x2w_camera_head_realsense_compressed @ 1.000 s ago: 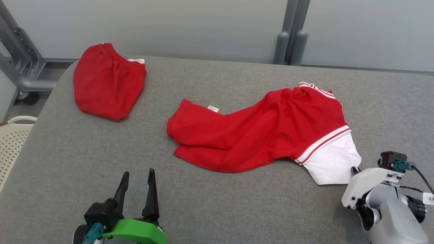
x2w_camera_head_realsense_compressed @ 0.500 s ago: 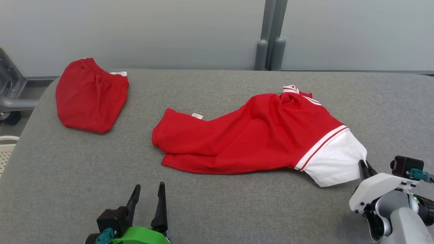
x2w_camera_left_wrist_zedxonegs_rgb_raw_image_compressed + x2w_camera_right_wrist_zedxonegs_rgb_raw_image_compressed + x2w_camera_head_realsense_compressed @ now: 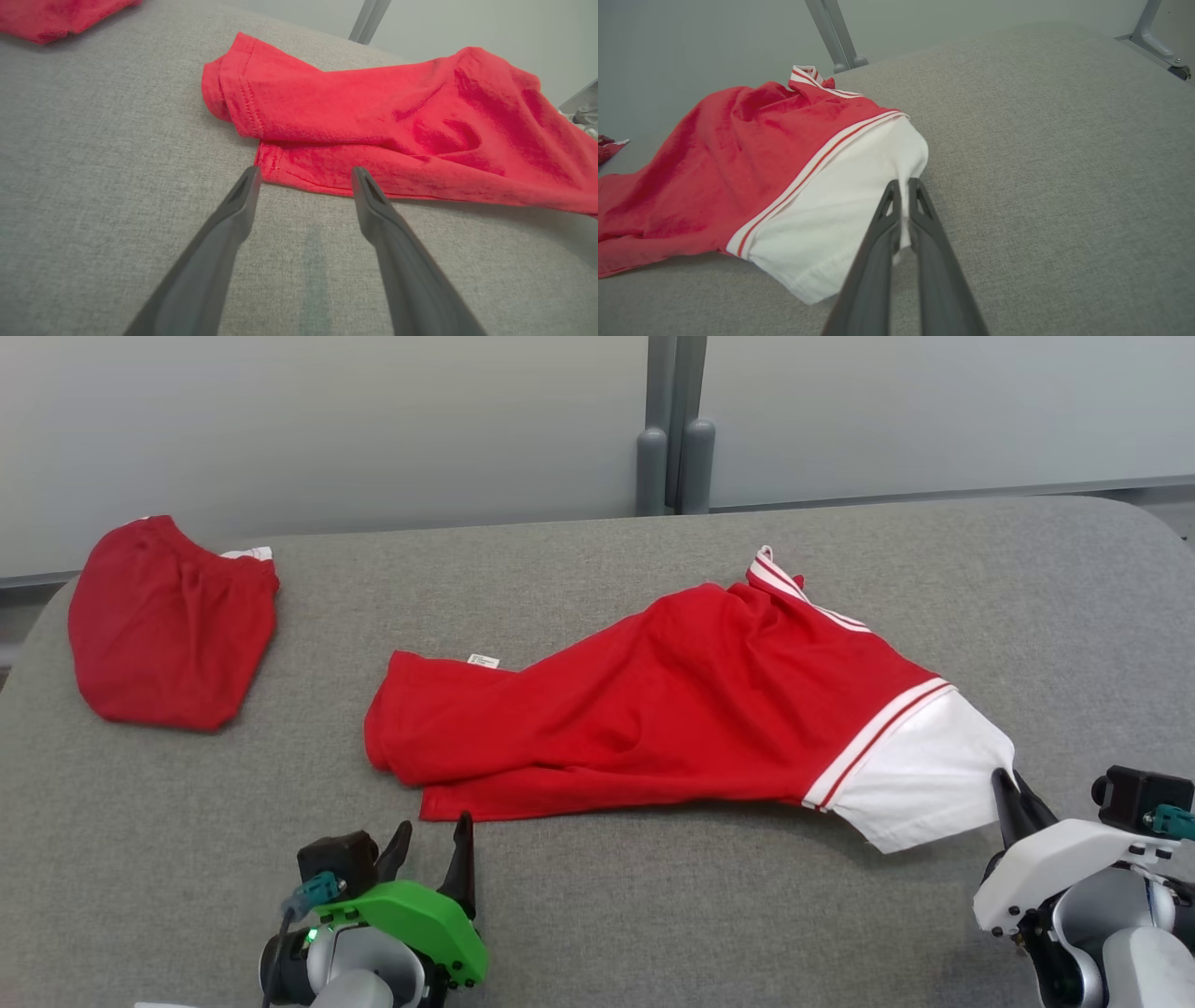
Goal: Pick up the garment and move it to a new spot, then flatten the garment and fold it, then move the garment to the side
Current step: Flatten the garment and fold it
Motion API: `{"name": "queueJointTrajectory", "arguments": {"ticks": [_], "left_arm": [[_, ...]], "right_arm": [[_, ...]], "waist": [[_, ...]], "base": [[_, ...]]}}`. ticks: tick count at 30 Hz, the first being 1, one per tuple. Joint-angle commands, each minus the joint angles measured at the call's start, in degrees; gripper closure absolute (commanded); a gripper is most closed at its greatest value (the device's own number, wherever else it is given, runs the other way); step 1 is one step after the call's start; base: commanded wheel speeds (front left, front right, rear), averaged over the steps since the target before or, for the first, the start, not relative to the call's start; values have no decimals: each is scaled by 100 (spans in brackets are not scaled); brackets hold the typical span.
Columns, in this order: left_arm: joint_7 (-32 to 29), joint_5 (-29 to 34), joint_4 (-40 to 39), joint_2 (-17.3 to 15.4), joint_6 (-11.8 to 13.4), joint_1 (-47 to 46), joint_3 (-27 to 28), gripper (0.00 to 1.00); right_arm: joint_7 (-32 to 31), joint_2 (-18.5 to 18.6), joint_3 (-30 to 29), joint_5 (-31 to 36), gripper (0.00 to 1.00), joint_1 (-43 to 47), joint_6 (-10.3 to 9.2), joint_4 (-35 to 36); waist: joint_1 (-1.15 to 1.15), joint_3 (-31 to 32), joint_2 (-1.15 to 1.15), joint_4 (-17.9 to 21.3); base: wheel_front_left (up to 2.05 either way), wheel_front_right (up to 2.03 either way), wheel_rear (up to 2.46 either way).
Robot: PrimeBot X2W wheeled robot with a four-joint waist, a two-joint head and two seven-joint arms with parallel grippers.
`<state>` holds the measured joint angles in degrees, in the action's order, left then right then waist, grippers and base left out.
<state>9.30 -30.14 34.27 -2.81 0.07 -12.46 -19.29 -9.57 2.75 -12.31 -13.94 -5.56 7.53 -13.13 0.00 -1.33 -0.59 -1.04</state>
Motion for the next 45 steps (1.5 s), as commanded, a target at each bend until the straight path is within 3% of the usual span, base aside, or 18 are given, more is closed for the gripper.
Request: {"name": "queueJointTrajectory", "arguments": {"ticks": [1, 15, 23, 25, 27, 29, 30, 36, 45], "left_arm": [[-44, -177, 218, -16, 55, -209, -24, 0], [-108, -615, 1698, -17, 523, -1182, -229, 0], [-170, -920, 2145, -15, 528, -1408, -415, 1], [-234, -982, 2216, -15, 485, -1453, -517, 50], [-338, -978, 2294, 5, 483, -1494, -687, 61], [-433, -925, 2371, 16, 487, -1531, -880, 78], [-472, -952, 2393, 12, 473, -1541, -952, 99], [-147, -1285, 2314, 0, 460, -1580, -1051, 100], [546, -2172, 1573, -17, 90, -1306, -627, 100]], "right_arm": [[-23, 26, 41, -44, 100, 59, -7, 101], [-18, 25, 363, -121, 100, -173, -7, 242], [20, 24, 473, -110, 100, -266, -7, 183], [31, 25, 491, -93, 100, -276, -7, 178], [28, 24, 505, -71, 100, -280, -7, 173], [35, 25, 517, -50, 100, -290, -7, 167], [36, 25, 528, -48, 100, -291, -7, 163], [142, 24, 566, -153, 100, -310, -7, 157], [527, 25, 449, -262, 100, -360, -7, 310]], "waist": [[0, -112, 59, 150], [0, -415, 59, 367], [0, -474, 59, 400], [0, -477, 59, 411], [0, -474, 59, 422], [0, -470, 59, 433], [0, -464, 59, 441], [0, -401, 59, 467], [0, -144, 59, 300]], "base": [[0, 0, 0], [0, 0, 0], [0, 0, 0], [0, 0, 0], [0, 0, 0], [0, 0, 0], [0, 0, 0], [0, 0, 0], [0, 0, 0]]}}
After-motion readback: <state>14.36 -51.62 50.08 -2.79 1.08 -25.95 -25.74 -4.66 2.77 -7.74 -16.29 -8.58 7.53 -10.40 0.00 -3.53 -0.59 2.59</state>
